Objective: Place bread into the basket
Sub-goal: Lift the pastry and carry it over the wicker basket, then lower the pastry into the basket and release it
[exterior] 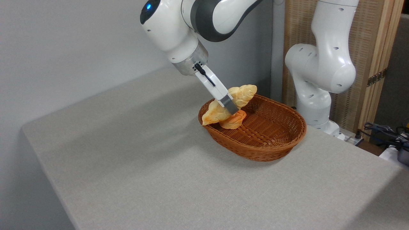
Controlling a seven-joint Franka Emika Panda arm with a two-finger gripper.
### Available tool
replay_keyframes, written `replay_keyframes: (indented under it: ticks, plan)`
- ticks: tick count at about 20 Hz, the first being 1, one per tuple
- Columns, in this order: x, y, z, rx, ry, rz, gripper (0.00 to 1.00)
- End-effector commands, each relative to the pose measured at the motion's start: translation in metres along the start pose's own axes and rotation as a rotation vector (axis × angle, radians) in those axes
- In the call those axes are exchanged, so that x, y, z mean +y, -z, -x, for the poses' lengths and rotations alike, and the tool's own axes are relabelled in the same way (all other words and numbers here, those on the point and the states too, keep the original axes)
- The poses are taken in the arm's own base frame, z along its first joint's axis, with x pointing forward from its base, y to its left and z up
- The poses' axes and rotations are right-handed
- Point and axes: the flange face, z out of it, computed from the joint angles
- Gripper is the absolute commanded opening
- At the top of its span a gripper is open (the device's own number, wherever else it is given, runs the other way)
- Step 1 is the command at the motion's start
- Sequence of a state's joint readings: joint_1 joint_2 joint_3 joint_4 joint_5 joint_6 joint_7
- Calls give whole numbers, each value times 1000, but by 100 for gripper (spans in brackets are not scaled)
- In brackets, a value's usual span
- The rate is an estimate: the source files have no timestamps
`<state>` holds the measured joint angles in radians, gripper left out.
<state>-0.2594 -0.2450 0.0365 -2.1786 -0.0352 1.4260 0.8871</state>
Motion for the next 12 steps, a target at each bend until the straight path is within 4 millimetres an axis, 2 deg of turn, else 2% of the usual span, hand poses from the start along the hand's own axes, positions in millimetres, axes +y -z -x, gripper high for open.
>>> replay_keyframes:
  ticks: [1, 8, 9, 12]
  plan:
    - [2, -2, 6, -17, -28, 6, 100]
    - [-1, 2, 3, -6, -54, -8, 100]
    - [-1, 9, 3, 5, -54, -29, 100]
    - [2, 57, 2, 89, -49, -146, 100]
